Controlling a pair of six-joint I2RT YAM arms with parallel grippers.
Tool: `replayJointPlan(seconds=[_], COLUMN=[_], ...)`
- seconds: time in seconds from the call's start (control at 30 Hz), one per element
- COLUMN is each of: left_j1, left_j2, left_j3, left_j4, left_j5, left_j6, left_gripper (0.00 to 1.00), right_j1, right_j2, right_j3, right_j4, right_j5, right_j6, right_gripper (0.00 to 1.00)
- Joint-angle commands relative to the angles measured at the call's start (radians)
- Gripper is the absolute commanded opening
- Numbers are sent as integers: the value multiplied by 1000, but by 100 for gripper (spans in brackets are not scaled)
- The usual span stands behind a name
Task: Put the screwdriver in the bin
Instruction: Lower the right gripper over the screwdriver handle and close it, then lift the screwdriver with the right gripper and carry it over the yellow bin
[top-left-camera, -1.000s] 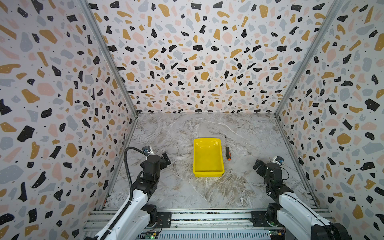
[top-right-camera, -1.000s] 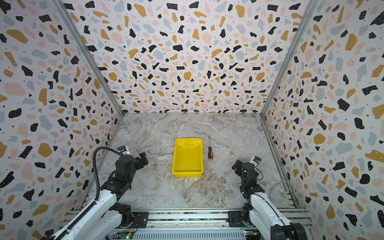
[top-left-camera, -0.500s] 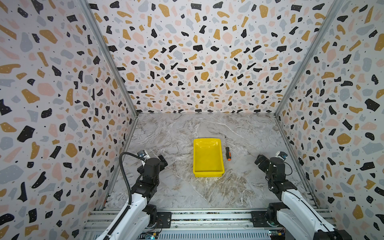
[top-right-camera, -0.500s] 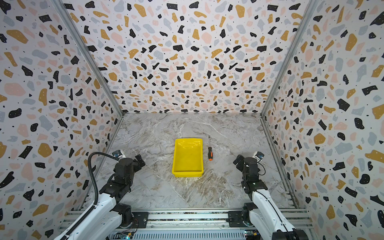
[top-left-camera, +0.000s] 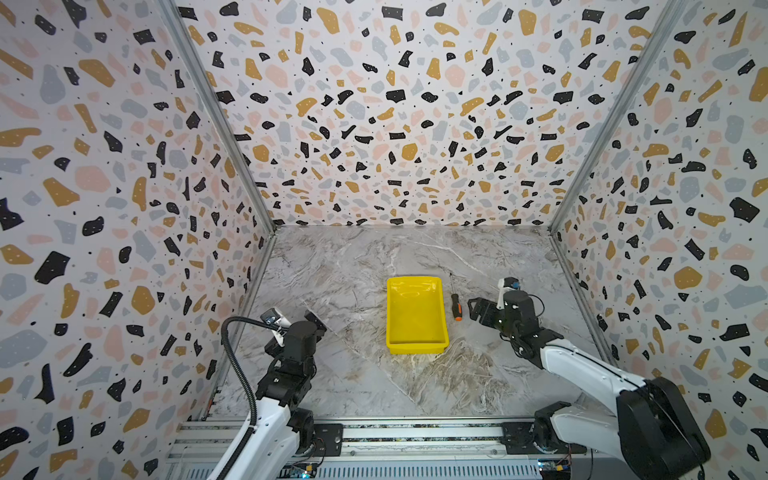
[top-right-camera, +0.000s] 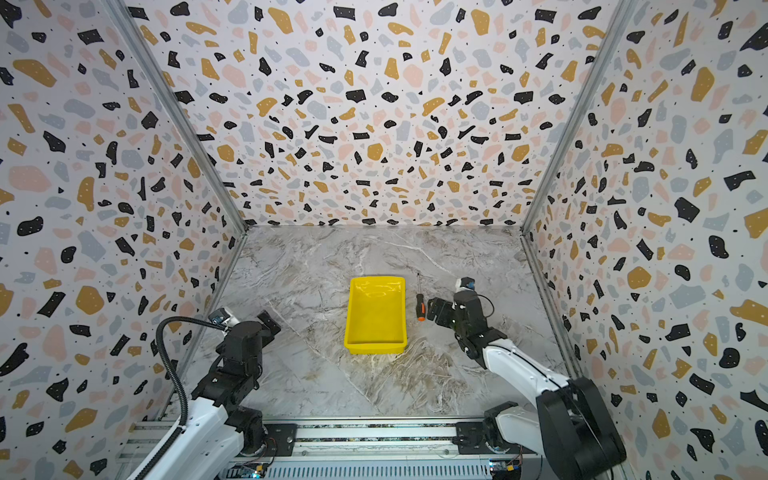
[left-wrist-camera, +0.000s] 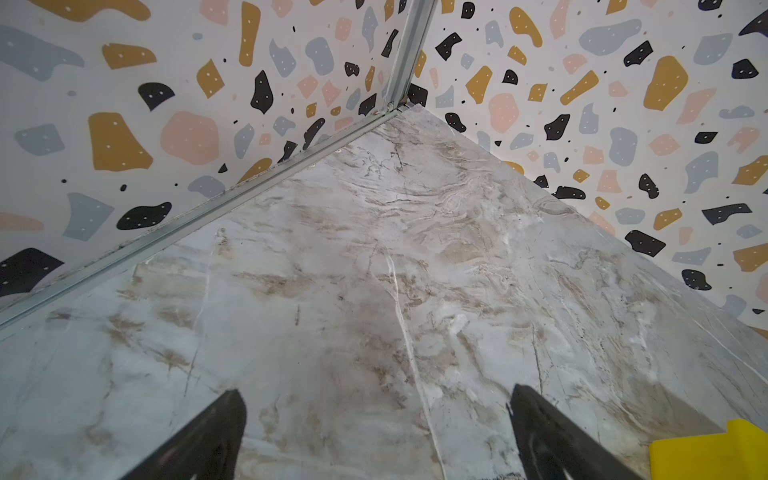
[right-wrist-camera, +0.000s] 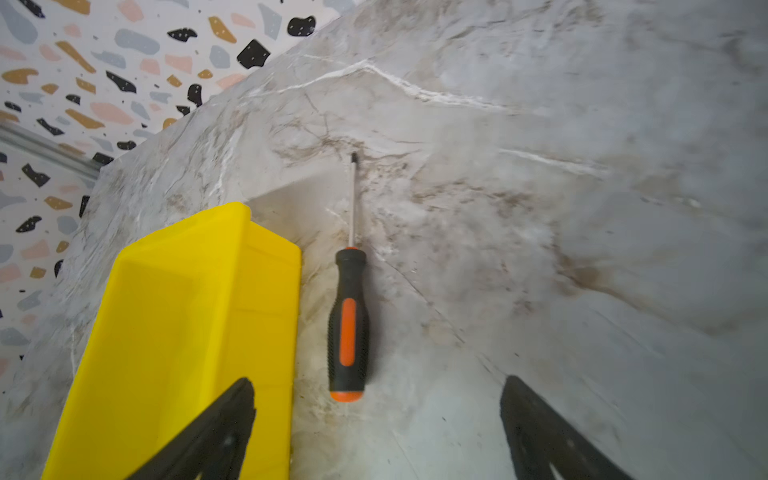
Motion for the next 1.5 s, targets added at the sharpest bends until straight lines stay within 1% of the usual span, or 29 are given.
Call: replayJointPlan(seconds=[0.0, 0.03, 0.1, 0.13, 0.2, 0.27, 0.3, 0.37, 0.57, 0.67, 1.13, 1.37, 1.43, 1.47], left_j1=[0, 0, 0, 0, 0, 0, 0, 0, 0, 0, 0, 1, 0, 0], left_j2=[-30, -37, -50, -54, -59, -62, -61, -59, -57, -57, -57, -50, -47, -46], left_j3=[-18, -21, -29, -31, -35, -34, -34, -35, -37, -37, -40, -41, -39, -39], left_j4=[-1, 1, 10, 11, 12, 12, 13, 14, 17, 17, 17, 19, 20, 20], left_j5=[-26, -23, -21, -21, -23, -24, -24, -24, -26, -25, -32, -36, -36, -37], left_j6=[-7, -6, -5, -5, -6, -5, -5, -5, -6, -7, -11, -12, -12, -12], left_gripper=[100, 100, 100, 100, 100, 100, 100, 100, 100, 100, 100, 100, 100, 100], right_j1=[7, 9, 9, 9, 10, 12, 15, 19, 62, 68, 71, 78, 85, 90], right_j2=[120, 153, 217, 241, 293, 334, 355, 381, 389, 401, 478, 460, 438, 420], right_j3=[113, 140, 188, 206, 242, 270, 282, 298, 304, 310, 343, 334, 327, 319], right_j4=[-105, -126, -152, -163, -192, -214, -225, -243, -251, -257, -251, -252, -263, -268], right_j5=[-43, -59, -103, -121, -144, -161, -165, -169, -84, -66, -49, -22, -4, 10], right_j6=[-40, -41, -46, -49, -50, -57, -59, -66, -82, -88, -100, -97, -96, -95], right_gripper=[82, 79, 68, 65, 63, 53, 53, 46, 47, 47, 48, 42, 32, 31])
